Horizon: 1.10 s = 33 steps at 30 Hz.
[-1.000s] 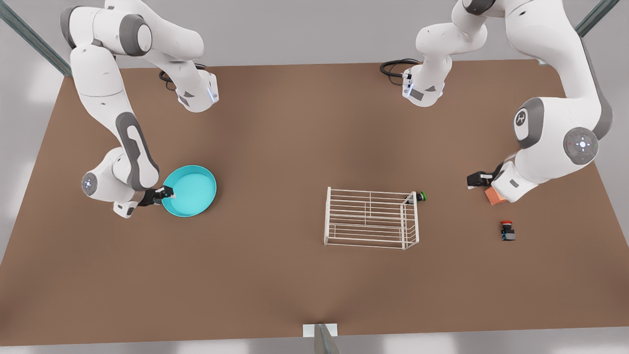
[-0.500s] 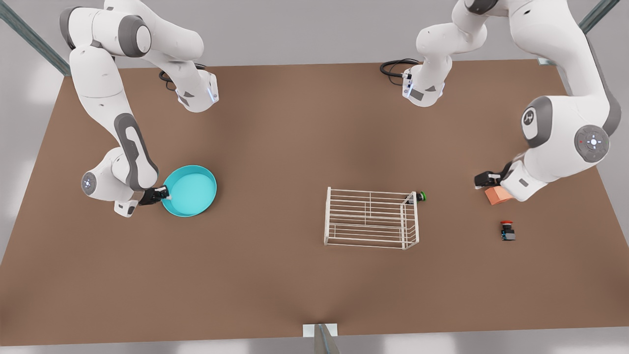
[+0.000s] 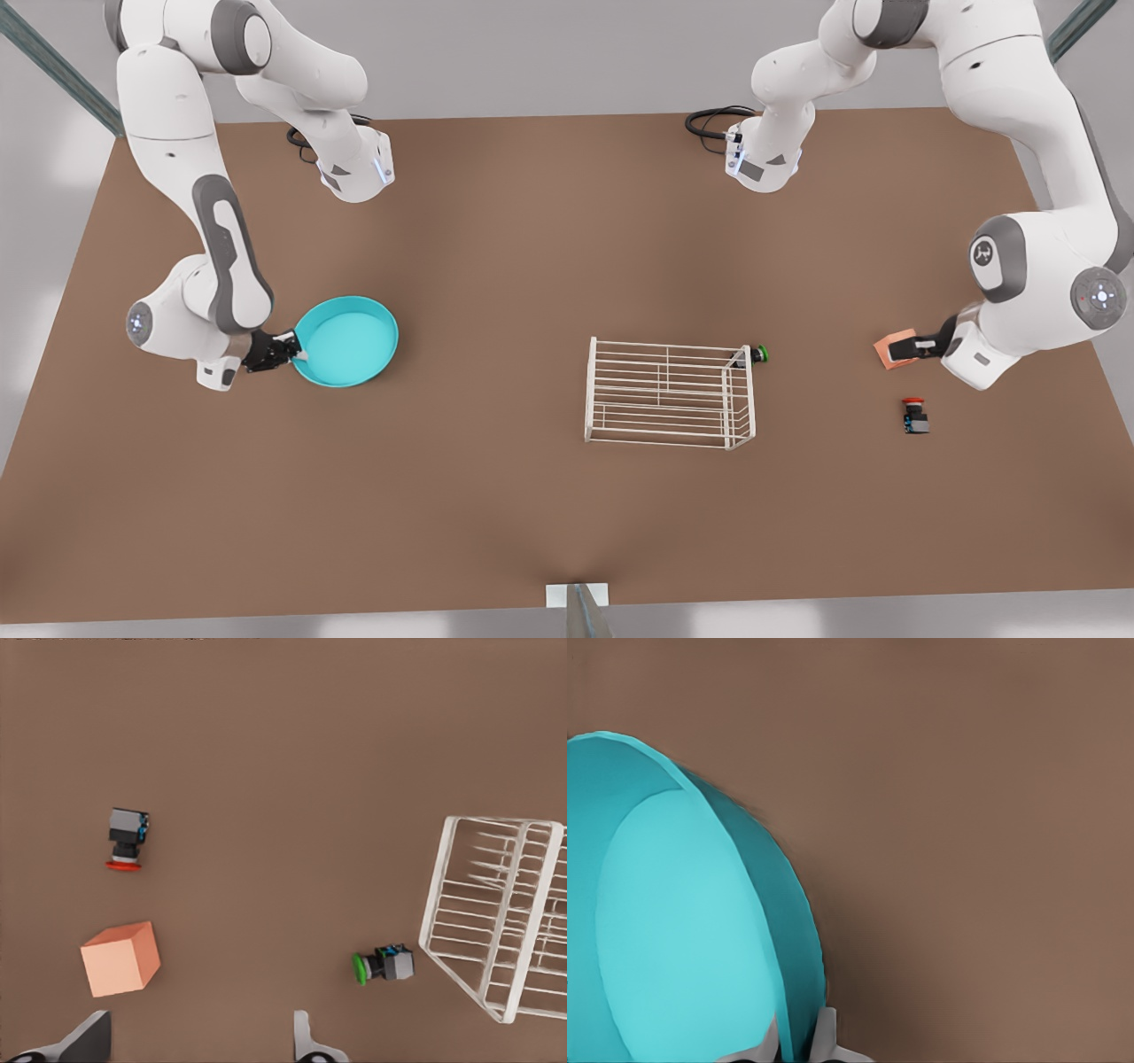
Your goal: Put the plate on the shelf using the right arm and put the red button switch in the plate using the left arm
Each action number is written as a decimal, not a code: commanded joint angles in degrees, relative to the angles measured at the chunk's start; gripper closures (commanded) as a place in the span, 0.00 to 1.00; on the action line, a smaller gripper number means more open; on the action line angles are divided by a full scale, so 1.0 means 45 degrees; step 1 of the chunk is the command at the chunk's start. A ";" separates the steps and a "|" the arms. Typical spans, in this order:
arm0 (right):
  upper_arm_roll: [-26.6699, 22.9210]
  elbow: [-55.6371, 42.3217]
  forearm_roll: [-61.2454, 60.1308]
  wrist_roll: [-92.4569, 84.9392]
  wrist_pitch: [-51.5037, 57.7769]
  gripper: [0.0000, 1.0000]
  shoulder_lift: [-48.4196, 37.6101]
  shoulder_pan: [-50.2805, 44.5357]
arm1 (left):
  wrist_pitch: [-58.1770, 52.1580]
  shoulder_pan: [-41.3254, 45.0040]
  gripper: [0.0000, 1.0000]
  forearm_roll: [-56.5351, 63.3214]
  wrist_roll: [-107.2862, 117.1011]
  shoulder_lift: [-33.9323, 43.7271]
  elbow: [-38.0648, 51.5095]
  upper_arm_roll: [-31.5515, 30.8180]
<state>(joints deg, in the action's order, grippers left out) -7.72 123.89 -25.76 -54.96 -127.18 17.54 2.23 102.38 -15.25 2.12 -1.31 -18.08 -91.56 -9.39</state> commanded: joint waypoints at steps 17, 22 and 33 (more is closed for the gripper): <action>0.2515 -0.3448 -0.0351 0.6706 0.3633 0.78 -0.0734 -0.1160 | 0.8344 -0.1962 0.00 0.1384 -0.5568 -0.4556 -0.0004 0.0407; 0.2593 -0.4931 -0.0331 0.9048 0.3887 0.78 -0.0266 -0.2293 | 0.8519 -0.1787 0.00 0.1403 -0.5490 -0.4946 -0.0004 0.0407; 0.3922 -0.8330 -0.0351 1.3600 0.3633 0.78 0.1961 -0.3973 | 0.9750 -0.1806 0.00 0.1403 -0.5216 -0.6021 -0.0043 0.0407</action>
<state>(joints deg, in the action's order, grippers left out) 9.72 87.64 -27.49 -21.29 -110.51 25.66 -14.90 144.42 -23.30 8.32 -20.95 -45.02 -91.89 -7.55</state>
